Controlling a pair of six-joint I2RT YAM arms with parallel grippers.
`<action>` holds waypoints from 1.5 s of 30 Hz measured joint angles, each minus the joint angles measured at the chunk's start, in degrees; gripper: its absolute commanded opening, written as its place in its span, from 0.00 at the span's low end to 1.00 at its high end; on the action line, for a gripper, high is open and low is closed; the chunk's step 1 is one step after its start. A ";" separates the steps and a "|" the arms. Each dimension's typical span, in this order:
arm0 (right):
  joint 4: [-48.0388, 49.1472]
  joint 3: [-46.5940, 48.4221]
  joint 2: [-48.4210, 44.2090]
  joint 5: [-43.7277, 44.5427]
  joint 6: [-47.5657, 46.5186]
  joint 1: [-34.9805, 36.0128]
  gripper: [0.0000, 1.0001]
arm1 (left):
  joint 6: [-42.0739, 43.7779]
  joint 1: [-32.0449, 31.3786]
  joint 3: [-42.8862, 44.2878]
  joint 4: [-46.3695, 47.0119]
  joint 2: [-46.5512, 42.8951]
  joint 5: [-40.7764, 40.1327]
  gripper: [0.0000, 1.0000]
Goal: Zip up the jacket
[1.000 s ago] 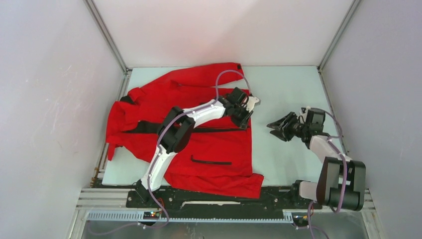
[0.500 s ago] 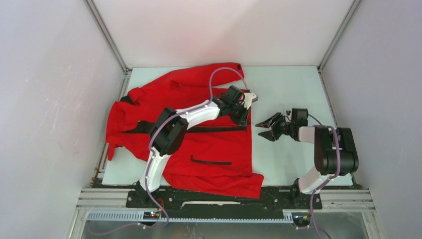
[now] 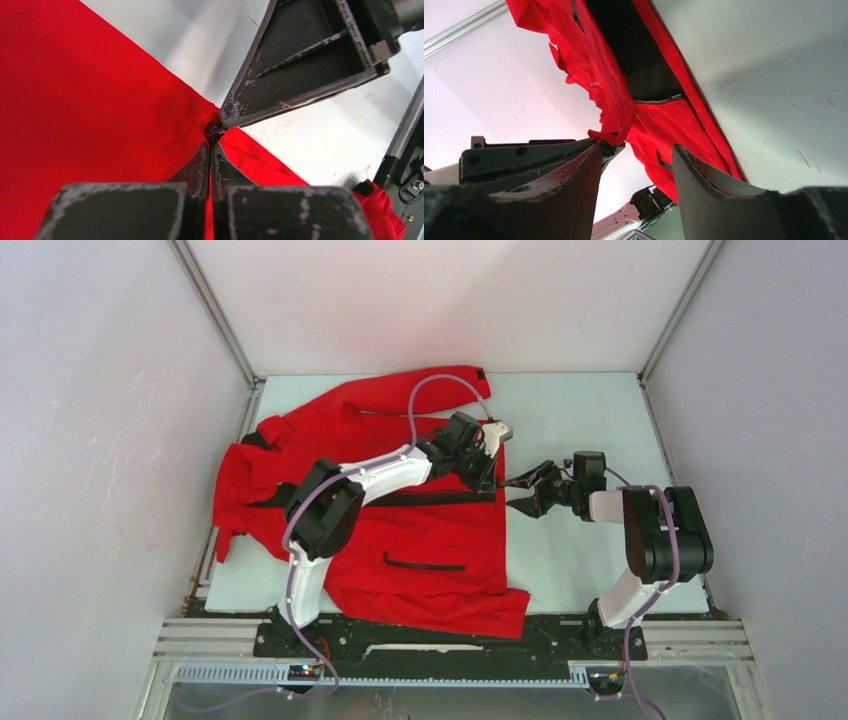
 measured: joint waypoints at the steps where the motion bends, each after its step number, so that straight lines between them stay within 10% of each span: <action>1: 0.46 0.02 0.46 -0.07 0.57 0.48 0.52 | -0.02 -0.07 -0.55 0.07 -0.42 -0.22 0.04; 10: 8.55 0.28 4.52 -2.01 4.92 1.70 0.00 | -1.05 -0.98 -2.71 1.07 -3.30 -2.25 0.29; 21: 12.15 0.31 7.10 -4.50 1.77 1.01 0.00 | -3.69 -0.33 -8.48 2.29 -8.09 -3.52 0.78; 35: 19.02 0.24 7.04 -9.97 -3.54 0.46 0.00 | -5.07 0.46 -14.69 6.56 -10.12 -3.87 0.41; 42: 20.20 -0.76 6.91 -10.95 -6.21 0.50 0.00 | -5.44 0.48 -14.69 7.30 -10.12 -7.10 0.00; 45: 18.23 -1.31 5.51 -10.88 -8.81 0.59 0.25 | -5.49 0.28 -14.69 7.48 -10.12 -10.21 0.00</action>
